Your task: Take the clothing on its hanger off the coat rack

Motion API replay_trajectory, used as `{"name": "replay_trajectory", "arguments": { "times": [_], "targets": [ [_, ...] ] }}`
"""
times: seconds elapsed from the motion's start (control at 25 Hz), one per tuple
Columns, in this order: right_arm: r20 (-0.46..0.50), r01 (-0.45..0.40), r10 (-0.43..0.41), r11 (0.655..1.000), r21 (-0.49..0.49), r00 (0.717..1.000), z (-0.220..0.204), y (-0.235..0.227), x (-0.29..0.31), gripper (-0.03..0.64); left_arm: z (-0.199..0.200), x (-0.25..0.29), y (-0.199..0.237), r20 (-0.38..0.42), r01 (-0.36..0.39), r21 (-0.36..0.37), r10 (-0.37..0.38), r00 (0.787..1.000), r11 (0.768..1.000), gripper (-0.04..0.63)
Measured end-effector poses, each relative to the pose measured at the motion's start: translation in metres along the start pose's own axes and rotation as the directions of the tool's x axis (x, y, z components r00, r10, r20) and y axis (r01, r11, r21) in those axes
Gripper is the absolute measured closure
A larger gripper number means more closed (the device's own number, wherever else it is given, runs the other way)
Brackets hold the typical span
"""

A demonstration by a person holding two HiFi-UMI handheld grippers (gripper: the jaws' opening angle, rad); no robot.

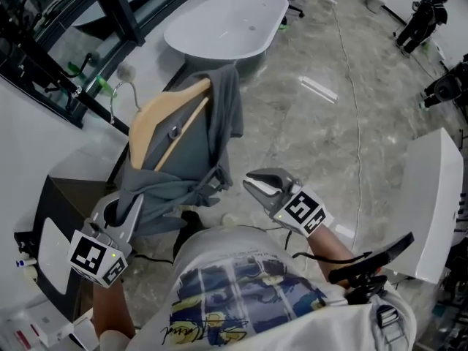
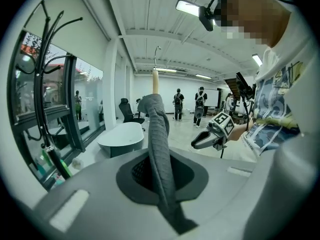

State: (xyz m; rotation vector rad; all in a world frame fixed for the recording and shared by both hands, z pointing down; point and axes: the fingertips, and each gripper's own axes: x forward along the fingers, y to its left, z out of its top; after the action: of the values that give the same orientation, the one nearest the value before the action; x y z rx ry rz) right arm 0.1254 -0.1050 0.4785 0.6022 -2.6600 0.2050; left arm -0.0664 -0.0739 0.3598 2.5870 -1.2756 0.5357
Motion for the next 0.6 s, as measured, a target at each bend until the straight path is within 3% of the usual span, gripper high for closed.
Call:
{"name": "replay_trajectory", "arguments": {
  "times": [0.6],
  "targets": [
    [0.007,0.013,-0.013,1.0,-0.028,1.0,-0.006,0.001,-0.011,0.572,-0.019,0.01,-0.065,-0.01,0.104,0.063,-0.103,0.995,0.993,0.589]
  ]
}}
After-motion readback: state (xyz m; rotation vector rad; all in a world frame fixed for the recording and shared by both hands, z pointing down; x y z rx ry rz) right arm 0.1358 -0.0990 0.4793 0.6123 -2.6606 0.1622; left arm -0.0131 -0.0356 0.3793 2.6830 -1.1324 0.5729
